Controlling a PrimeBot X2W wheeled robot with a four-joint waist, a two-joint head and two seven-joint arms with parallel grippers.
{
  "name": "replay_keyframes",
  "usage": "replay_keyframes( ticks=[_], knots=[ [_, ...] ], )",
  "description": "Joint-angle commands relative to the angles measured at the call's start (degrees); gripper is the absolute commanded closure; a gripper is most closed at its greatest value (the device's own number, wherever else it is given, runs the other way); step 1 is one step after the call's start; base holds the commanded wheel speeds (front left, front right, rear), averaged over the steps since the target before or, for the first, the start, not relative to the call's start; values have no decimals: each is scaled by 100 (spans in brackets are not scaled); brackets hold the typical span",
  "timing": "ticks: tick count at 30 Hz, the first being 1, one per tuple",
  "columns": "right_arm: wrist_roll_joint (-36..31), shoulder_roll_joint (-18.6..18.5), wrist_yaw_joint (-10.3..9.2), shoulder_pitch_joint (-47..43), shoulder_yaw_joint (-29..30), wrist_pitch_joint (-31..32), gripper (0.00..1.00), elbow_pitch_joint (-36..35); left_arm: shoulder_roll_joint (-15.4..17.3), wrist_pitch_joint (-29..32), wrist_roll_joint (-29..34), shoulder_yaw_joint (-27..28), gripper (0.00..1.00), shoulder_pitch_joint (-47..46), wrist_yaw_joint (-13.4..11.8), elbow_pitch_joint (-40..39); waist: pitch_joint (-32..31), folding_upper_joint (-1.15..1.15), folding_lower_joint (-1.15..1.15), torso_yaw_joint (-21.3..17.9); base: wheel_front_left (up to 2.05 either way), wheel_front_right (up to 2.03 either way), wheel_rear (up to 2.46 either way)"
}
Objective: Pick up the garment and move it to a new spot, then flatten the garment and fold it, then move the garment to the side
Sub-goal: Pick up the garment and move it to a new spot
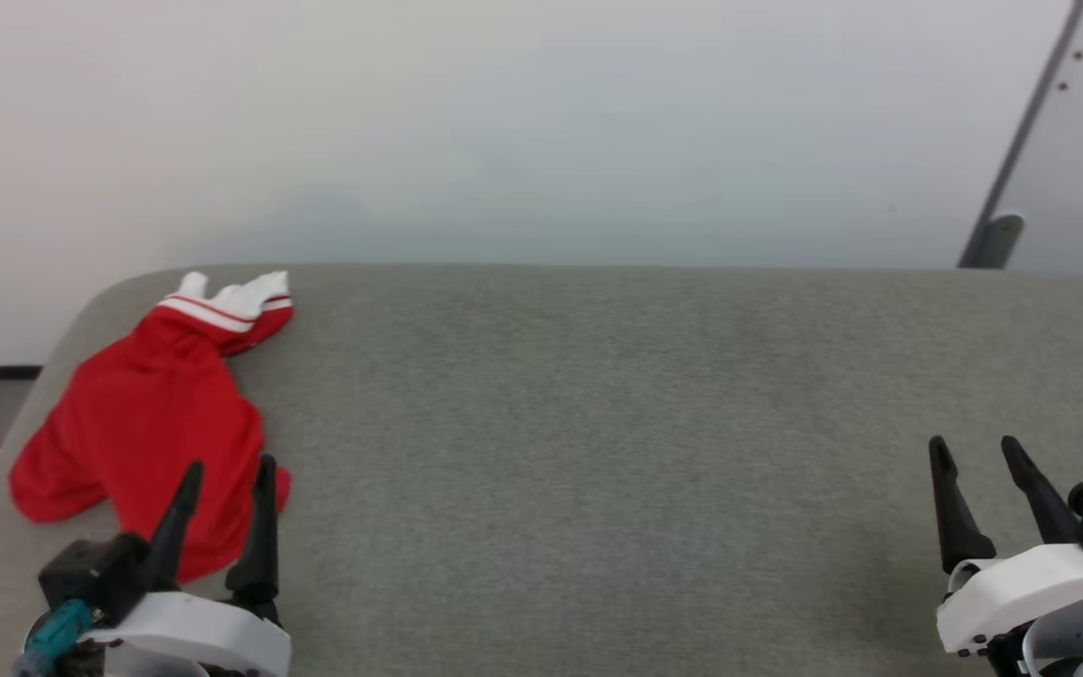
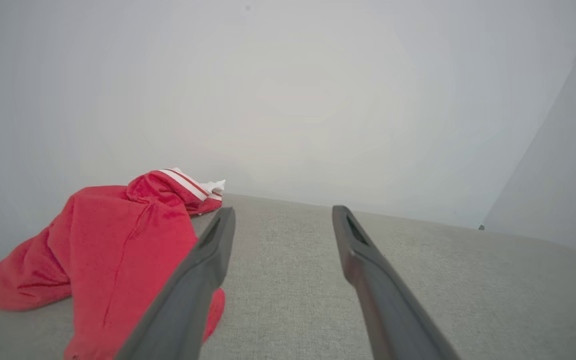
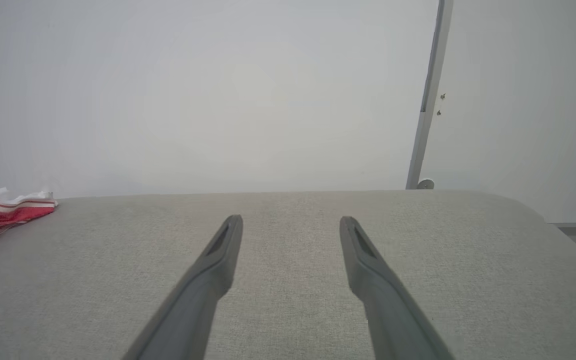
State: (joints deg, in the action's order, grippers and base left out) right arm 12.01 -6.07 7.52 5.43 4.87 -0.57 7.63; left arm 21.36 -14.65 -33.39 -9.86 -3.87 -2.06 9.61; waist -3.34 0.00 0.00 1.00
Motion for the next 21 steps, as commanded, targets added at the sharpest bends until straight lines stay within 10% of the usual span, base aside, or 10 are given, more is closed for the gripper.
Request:
replay_keyframes(
  ticks=[1, 21],
  knots=[
    [45, -27, -6, -16, -68, -12, 0, 18, 29, -1, -31, 30, 0, -39, -49, -9, -45, 0, 0, 224, 0, 0, 0],
    [375, -3, -7, 264, -1082, -143, 0, 478, 265, 216, -187, 394, 0, 315, -463, -377, -410, 0, 0, 1988, 0, 0, 0]
  ],
)
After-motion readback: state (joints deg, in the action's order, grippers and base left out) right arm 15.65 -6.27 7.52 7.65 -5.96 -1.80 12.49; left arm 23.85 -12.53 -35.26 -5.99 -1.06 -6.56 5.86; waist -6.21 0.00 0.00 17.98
